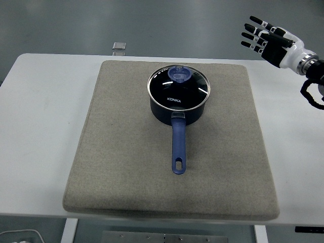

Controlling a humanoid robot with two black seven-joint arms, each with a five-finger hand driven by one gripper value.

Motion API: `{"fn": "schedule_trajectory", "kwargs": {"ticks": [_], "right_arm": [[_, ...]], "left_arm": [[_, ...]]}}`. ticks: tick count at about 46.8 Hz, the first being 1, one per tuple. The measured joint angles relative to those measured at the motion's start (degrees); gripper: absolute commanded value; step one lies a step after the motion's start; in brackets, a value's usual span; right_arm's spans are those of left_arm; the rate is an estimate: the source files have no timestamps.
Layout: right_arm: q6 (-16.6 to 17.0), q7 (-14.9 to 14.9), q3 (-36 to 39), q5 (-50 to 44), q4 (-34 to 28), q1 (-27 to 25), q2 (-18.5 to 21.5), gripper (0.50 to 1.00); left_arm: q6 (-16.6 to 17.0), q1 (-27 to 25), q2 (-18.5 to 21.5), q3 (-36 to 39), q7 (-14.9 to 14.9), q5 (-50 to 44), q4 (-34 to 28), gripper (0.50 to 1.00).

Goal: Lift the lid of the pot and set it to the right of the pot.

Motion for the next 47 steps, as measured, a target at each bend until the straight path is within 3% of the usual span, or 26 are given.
{"fn": "schedule_trajectory", "kwargs": {"ticks": [47], "right_arm": [[-0.48,0.62,0.17,-0.08,-0.07,0.09,0.39,0.913]], "left_arm": [[0.56,-0.46,0.00,0.00,-0.09,0.00,-0.04,1.000]]}}
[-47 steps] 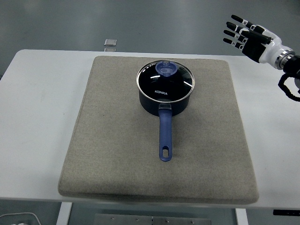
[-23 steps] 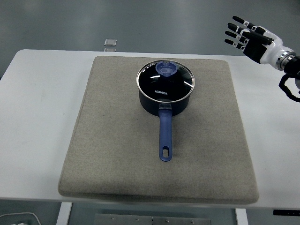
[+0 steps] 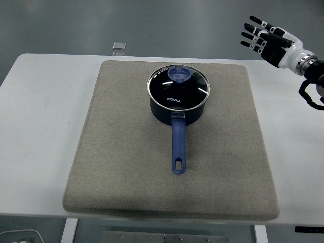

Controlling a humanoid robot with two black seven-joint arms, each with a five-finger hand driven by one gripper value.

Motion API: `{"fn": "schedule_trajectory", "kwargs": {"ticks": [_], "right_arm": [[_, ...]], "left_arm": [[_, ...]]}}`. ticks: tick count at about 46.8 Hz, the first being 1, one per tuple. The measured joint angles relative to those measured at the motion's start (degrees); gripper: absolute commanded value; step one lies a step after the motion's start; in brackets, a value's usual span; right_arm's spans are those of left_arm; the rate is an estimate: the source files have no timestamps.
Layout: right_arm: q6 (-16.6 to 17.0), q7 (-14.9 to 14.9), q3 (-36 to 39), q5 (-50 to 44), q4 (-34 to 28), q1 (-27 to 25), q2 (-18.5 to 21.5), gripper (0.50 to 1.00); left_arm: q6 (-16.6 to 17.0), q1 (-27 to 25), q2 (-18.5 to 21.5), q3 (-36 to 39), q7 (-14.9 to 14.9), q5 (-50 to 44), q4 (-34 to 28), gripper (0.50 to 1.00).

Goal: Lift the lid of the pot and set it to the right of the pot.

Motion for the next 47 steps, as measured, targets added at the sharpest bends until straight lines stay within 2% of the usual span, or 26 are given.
{"fn": "schedule_trajectory", "kwargs": {"ticks": [20,38,47], "right_arm": [[0.37,0.00,-0.17,-8.47,-0.20,1.33,-0.20,0.913],[0.55,0.01,-0.79,-24.36,0.49,6.20,0.08,0.913],[0.67,0.01,-0.87,-37.04,1.05,8.16,2.35,0.913]], "left_arm": [[0.02,0.01,0.00,0.00,0.01,0.00,0.01,1.000],[0.02,0.01,0.00,0.00,0.01,0.00,0.01,1.000],[-0.01,0.01,0.00,0.00,0.01,0.00,0.01,1.000]]}}
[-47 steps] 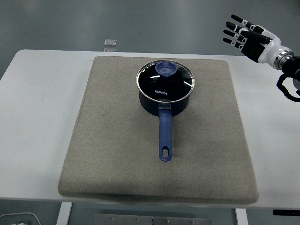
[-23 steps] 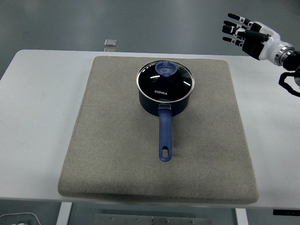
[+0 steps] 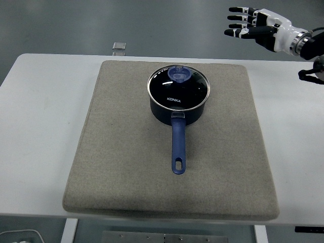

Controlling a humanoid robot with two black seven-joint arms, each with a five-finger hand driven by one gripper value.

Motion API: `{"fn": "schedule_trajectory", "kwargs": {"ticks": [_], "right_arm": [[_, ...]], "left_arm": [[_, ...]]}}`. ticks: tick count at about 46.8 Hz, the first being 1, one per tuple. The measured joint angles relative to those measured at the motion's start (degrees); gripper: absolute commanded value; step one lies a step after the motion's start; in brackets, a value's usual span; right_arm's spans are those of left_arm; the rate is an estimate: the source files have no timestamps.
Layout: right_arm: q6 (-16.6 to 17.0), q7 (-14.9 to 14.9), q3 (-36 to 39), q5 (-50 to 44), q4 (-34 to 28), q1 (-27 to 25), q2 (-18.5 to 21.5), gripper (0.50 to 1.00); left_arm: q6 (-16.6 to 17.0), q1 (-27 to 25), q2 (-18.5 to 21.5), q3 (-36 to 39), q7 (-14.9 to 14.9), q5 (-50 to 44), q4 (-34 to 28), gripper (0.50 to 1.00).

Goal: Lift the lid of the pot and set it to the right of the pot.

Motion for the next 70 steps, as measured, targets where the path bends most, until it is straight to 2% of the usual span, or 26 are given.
{"fn": "schedule_trajectory", "kwargs": {"ticks": [10,15,31,42,70], "right_arm": [[0.14,0.00,-0.31,-11.10,2.53,0.64,1.89,0.913],[0.16,0.00,-2.91,-15.30,4.68,1.71,2.91,0.913],[0.27,0.08,-9.77,-20.45,7.88,6.57,4.47,0.913],[0.42,0.09,-12.18,-28.64,9.53,8.01,5.43,0.913],[1.48,0.09,-15.38,-31.53,10.19,10.34,6.87,0.911]], "left_arm": [[0.00,0.01,0.00,0.00,0.00,0.00,0.00,1.000],[0.01,0.01,0.00,0.00,0.01,0.00,0.00,1.000],[0.02,0.01,0.00,0.00,0.00,0.00,0.00,1.000],[0.02,0.01,0.00,0.00,0.00,0.00,0.00,1.000],[0.03,0.00,0.00,0.00,0.00,0.00,0.00,1.000]]}}
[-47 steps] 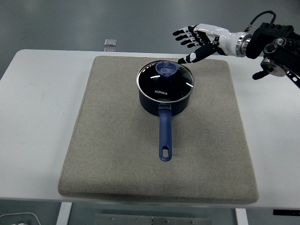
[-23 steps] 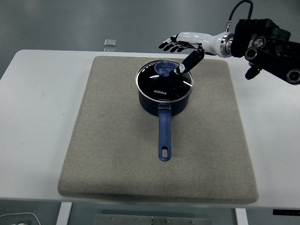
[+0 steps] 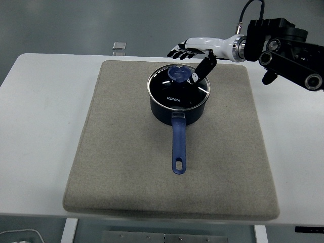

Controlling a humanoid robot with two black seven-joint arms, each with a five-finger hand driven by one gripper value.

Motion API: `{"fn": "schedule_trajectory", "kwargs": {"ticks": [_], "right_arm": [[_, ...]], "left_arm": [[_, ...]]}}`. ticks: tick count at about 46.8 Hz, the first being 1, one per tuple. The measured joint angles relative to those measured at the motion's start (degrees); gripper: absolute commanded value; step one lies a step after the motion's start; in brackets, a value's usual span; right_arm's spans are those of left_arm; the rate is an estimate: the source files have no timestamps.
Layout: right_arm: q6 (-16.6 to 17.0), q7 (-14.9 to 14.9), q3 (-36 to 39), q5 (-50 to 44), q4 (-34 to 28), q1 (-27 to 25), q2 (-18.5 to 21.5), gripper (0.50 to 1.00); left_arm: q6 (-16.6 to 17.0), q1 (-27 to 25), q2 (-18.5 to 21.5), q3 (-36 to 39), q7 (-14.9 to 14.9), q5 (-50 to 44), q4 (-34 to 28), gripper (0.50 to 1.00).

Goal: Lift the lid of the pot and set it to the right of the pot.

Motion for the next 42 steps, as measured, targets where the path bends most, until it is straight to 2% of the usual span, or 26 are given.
{"fn": "schedule_trajectory", "kwargs": {"ticks": [6,14,25,32,42], "right_arm": [[-0.09,-0.08,-0.17,-0.20,0.01,0.04,0.58,0.901],[-0.56,-0.23,-0.18,-0.70,-0.08,-0.04,1.12,0.832],[-0.70,-0.20,-0.18,-0.99,-0.08,-0.47,1.38,0.829],[-0.67,-0.18,-0.21,-1.00,-0.09,-0.47,1.38,0.791],[-0.41,-0.18,-0.26,-1.84,-0.17,-0.57,1.40,0.693]], "left_arm": [[0.00,0.02,0.00,0.00,0.00,0.00,0.00,1.000],[0.00,0.00,0.00,0.00,0.00,0.00,0.00,1.000],[0.00,0.00,0.00,0.00,0.00,0.00,0.00,1.000],[0.00,0.01,0.00,0.00,0.00,0.00,0.00,1.000],[0.00,0.00,0.00,0.00,0.00,0.00,0.00,1.000]]}}
